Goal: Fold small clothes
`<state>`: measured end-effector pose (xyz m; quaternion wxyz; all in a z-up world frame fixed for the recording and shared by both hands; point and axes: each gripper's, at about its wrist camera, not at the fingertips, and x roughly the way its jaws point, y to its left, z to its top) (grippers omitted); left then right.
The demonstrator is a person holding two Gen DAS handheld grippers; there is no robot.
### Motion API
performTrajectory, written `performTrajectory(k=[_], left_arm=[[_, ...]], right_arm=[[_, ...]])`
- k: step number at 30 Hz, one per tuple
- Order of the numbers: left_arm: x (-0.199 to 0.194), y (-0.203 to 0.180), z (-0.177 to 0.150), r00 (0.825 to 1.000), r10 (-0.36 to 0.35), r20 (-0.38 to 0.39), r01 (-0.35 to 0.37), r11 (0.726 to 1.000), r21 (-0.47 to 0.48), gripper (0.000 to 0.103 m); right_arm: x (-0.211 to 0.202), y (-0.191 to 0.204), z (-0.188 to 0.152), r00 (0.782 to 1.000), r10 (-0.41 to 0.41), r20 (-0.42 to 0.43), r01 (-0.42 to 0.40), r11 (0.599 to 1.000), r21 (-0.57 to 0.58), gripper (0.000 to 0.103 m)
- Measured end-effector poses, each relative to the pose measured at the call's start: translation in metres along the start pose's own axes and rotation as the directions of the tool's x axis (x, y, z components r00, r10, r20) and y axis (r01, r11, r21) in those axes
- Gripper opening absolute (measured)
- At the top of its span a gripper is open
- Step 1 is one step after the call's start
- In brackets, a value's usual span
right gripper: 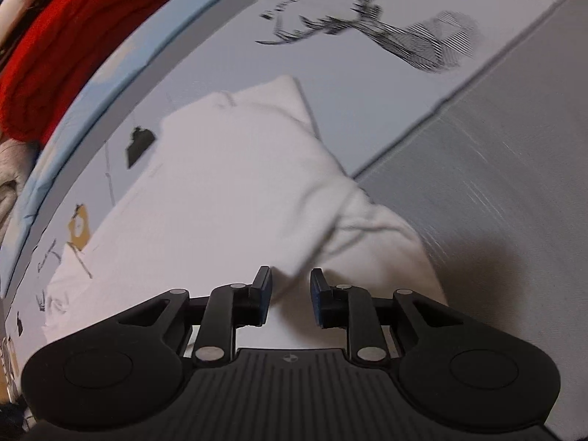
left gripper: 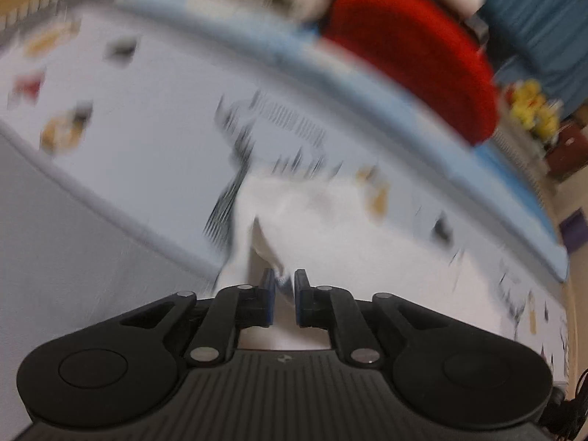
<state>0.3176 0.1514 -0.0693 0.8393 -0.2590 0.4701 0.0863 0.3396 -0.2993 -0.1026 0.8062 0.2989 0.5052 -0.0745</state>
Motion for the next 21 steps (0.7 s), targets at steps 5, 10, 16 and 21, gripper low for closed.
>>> performTrajectory(k=[5,10,16,21], left_arm=[[0.016,0.029,0.010,0.999,0.041,-0.026,-0.043,0.996,-0.084,0.021],[0.021,0.035,0.022,1.000,0.023,-0.007,-0.024,0.995,-0.101,0.025],[0.045,0.024,0.013,0.997,0.016,-0.079,-0.019,0.999,-0.028,0.025],[0.043,0.019,0.012,0.998,0.057,-0.036,-0.056,0.998,0.031,0.000]], right_arm=[[-0.001,-0.012,0.001,1.000,-0.017,0.012,0.016,0.999,0.033,0.024],[0.000,-0.020,0.008,1.000,-0.009,0.021,0.008,0.998,0.058,0.023],[-0.004,-0.028,0.014,0.998,-0.011,0.062,0.006,0.997,0.072,0.000],[-0.011,-0.038,0.022,0.997,-0.008,0.073,-0.001,0.993,0.116,0.001]])
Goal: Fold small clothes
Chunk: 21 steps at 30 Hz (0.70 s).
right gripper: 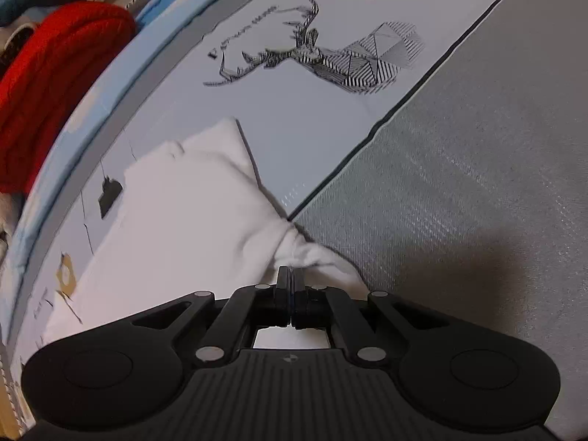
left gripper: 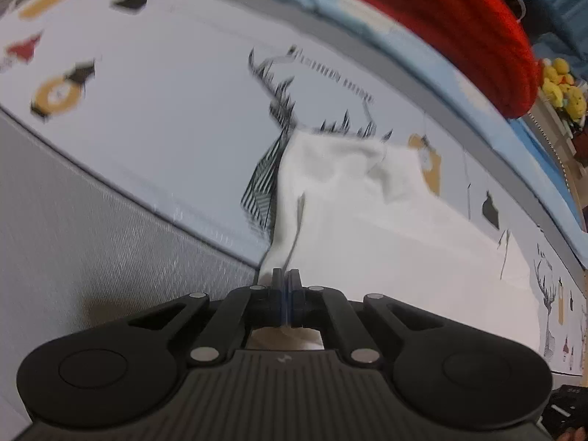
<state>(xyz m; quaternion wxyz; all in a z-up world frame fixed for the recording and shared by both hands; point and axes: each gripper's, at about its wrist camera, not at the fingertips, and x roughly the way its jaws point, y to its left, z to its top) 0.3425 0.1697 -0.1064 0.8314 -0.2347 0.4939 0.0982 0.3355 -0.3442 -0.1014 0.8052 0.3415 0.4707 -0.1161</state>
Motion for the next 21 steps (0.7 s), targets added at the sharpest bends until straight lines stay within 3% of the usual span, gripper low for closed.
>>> performTrajectory(k=[2,4,6,7,9,10,12,17,20,21], left_arm=[[-0.011,-0.004,0.002,0.999,-0.010,0.048,0.009,1.000,0.021,0.000],[-0.018,-0.008,0.002,0.997,-0.017,0.075,0.014,0.999,0.039,0.000],[-0.019,-0.009,0.002,0.997,-0.018,0.069,0.015,0.999,0.042,0.000],[-0.018,-0.008,0.001,0.998,-0.021,0.058,0.019,0.999,0.036,0.000],[-0.016,-0.008,0.000,0.998,-0.027,0.048,0.026,0.999,0.033,0.001],[-0.017,-0.008,-0.001,0.998,-0.024,0.052,0.022,0.999,0.038,0.001],[-0.022,-0.008,0.000,0.997,-0.037,0.072,0.034,0.998,0.049,0.000],[-0.037,-0.016,0.002,0.989,-0.090,0.118,0.079,0.992,0.094,0.000],[-0.016,-0.009,-0.002,1.000,-0.017,-0.013,0.018,0.997,0.069,0.001],[-0.010,-0.004,-0.003,0.998,0.007,-0.058,-0.004,0.999,0.049,0.001]], right_arm=[[-0.002,0.001,0.002,0.999,0.045,-0.006,-0.045,0.999,0.005,0.004],[0.000,0.002,0.003,0.996,0.090,-0.009,-0.090,0.996,0.020,0.022],[0.005,0.001,0.002,0.996,0.091,-0.013,-0.091,0.995,0.043,0.033],[0.010,0.000,0.002,0.995,0.093,-0.026,-0.092,0.994,0.057,0.033],[0.018,-0.002,0.003,0.994,0.103,-0.042,-0.100,0.992,0.076,0.033],[0.019,-0.002,0.003,0.994,0.101,-0.038,-0.098,0.992,0.078,0.025],[0.014,-0.001,0.003,0.995,0.102,-0.011,-0.101,0.992,0.072,0.000],[-0.013,0.005,-0.001,0.993,0.086,0.075,-0.089,0.995,0.036,0.000],[0.000,-0.004,-0.002,1.000,0.006,0.004,-0.006,0.997,0.073,0.000],[0.003,-0.006,-0.004,0.998,-0.055,-0.008,0.055,0.995,0.079,0.004]])
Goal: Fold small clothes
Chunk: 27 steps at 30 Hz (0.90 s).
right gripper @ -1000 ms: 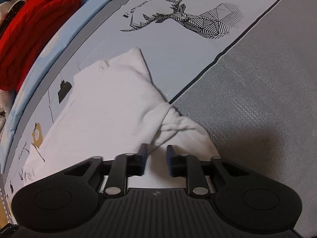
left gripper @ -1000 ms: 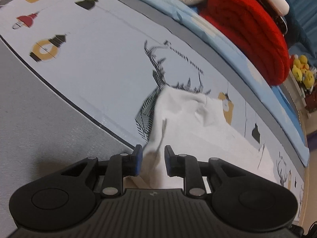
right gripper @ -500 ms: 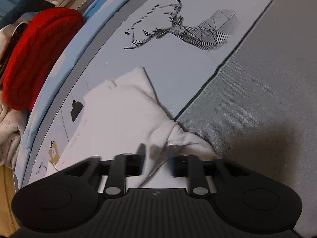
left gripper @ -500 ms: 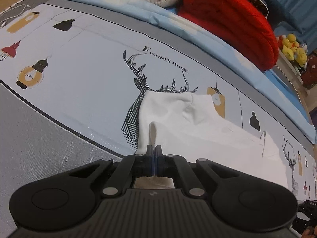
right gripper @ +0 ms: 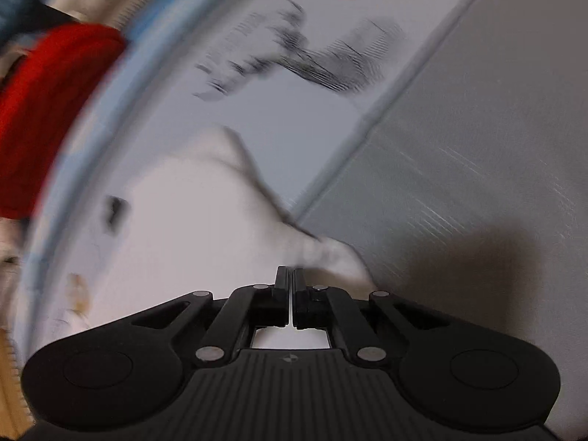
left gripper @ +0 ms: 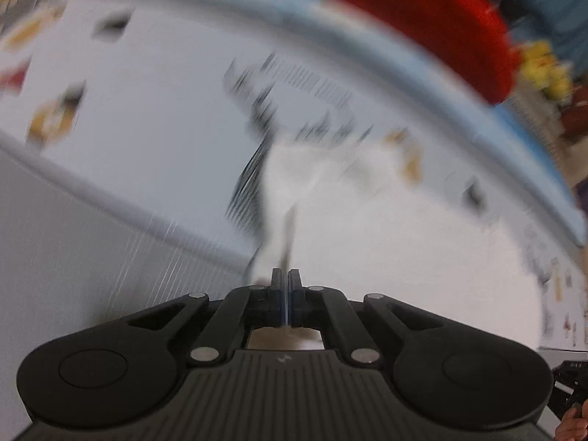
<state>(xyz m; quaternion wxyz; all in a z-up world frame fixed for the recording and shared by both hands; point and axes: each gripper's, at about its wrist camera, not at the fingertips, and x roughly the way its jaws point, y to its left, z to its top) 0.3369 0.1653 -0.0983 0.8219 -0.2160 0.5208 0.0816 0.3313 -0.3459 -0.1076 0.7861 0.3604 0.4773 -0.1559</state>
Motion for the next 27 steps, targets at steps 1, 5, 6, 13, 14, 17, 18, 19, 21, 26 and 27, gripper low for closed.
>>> performTrajectory(k=[1,5,6,13,14,17,18,19,21,26,27], left_arm=[[0.001,0.003,-0.001,1.000,0.021,-0.008,-0.021,1.000,-0.017,0.001],[-0.024,-0.010,0.003,0.991,-0.007,0.136,-0.004,0.997,0.079,0.007],[-0.027,-0.015,0.002,0.986,-0.041,0.159,0.025,0.994,0.104,0.007],[0.023,-0.017,-0.008,0.999,-0.011,-0.041,0.016,0.993,0.116,0.012],[0.019,-0.019,-0.005,0.999,-0.022,-0.028,0.025,0.992,0.126,0.012],[0.003,-0.027,0.010,0.994,-0.063,0.086,0.046,0.981,0.189,0.018],[0.004,-0.027,0.015,0.992,-0.063,0.108,0.040,0.979,0.200,0.019],[0.010,-0.024,0.020,0.993,-0.053,0.106,0.031,0.980,0.198,0.019],[0.032,-0.015,0.024,0.999,0.008,0.037,-0.014,0.984,0.177,0.019],[0.024,-0.017,0.033,0.999,-0.012,0.046,0.003,0.982,0.188,0.022],[0.018,-0.019,0.035,0.998,-0.026,0.057,0.013,0.978,0.207,0.022]], right_arm=[[-0.002,-0.001,-0.002,0.999,-0.041,0.021,0.041,0.999,0.004,0.005],[-0.023,0.012,-0.004,0.988,0.028,0.154,-0.016,0.997,-0.079,0.005],[-0.027,0.017,-0.005,0.981,0.070,0.183,-0.050,0.992,-0.114,0.005],[0.023,0.026,-0.007,0.999,0.035,-0.007,-0.036,0.985,-0.167,0.008],[0.020,0.026,-0.007,0.999,0.044,0.000,-0.044,0.987,-0.157,0.009],[0.002,0.046,-0.004,0.990,0.117,0.081,-0.092,0.961,-0.260,0.013],[-0.002,0.054,-0.004,0.983,0.143,0.119,-0.100,0.945,-0.311,0.017],[-0.001,0.060,-0.003,0.978,0.148,0.145,-0.089,0.932,-0.352,0.022],[0.014,0.058,0.004,0.988,0.103,0.119,-0.055,0.935,-0.350,0.025],[0.029,0.049,0.017,0.997,0.049,0.062,-0.028,0.952,-0.304,0.017],[0.026,0.053,0.017,0.995,0.070,0.075,-0.041,0.943,-0.329,0.018]])
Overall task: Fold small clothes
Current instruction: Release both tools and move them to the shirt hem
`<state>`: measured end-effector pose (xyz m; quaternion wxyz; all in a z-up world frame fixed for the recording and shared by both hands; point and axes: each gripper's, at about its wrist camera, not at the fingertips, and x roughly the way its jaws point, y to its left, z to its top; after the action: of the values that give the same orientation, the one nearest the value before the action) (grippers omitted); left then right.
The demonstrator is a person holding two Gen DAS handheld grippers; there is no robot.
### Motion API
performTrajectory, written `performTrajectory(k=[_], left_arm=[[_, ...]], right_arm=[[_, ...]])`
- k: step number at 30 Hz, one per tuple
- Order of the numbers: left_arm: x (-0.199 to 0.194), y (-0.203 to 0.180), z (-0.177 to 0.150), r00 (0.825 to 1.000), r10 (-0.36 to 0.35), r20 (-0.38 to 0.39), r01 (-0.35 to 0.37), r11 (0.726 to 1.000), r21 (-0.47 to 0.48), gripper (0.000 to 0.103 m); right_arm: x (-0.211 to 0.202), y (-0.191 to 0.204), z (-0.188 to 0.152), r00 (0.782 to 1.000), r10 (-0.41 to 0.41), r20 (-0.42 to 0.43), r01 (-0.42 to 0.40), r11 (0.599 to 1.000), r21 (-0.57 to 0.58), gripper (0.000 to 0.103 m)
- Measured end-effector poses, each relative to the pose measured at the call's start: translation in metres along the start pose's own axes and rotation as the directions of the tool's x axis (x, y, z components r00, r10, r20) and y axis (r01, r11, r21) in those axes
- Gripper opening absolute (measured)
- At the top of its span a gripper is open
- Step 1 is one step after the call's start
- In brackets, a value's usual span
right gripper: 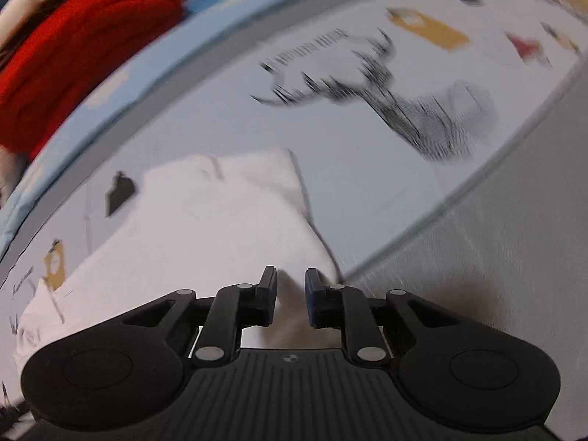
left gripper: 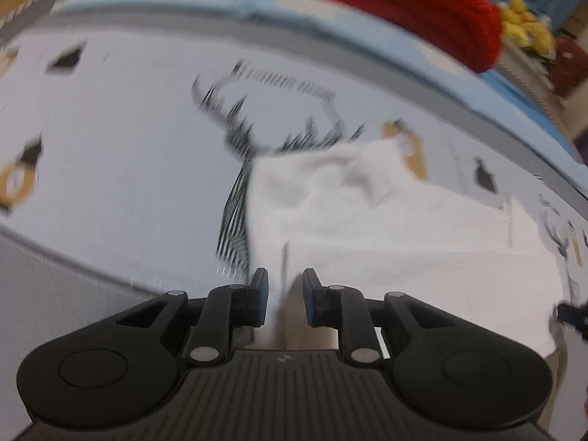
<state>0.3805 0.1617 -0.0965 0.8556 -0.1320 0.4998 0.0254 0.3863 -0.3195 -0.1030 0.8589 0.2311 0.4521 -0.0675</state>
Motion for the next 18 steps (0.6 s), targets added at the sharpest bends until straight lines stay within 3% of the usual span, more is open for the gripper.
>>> performTrajectory(k=[4,6,8,11,14,18], left_arm=[[-0.002,0.004,-0.005,0.996,-0.038,-0.081,0.041,0.999,0.033,0.022],[0.004,0.005,-0.018,0.989,-0.012,-0.148,0.025,0.996,0.087,0.022],[0.007,0.007,-0.030,0.987,0.012,-0.160,0.011,0.989,0.146,0.023],[-0.019,0.004,-0.033,0.996,0.045,-0.081,-0.031,0.985,0.172,0.023],[-0.070,-0.007,-0.042,0.996,0.007,0.087,-0.024,0.980,0.197,0.023],[-0.136,-0.018,-0.066,0.977,-0.042,0.208,0.004,0.983,0.181,0.023]], right_arm=[[0.004,-0.014,-0.002,0.995,0.003,-0.095,-0.002,1.000,0.016,0.018],[-0.003,-0.014,-0.005,0.993,0.016,-0.116,-0.020,0.999,-0.030,0.018],[-0.013,-0.013,-0.006,0.993,0.000,-0.122,-0.009,0.997,-0.074,0.018],[-0.037,-0.011,-0.005,0.996,-0.036,-0.082,0.030,0.997,-0.068,0.021],[-0.087,-0.005,-0.009,0.998,0.015,0.059,-0.009,0.994,-0.107,0.021],[-0.171,-0.001,-0.031,0.964,0.123,0.235,-0.071,0.974,-0.216,0.021]])
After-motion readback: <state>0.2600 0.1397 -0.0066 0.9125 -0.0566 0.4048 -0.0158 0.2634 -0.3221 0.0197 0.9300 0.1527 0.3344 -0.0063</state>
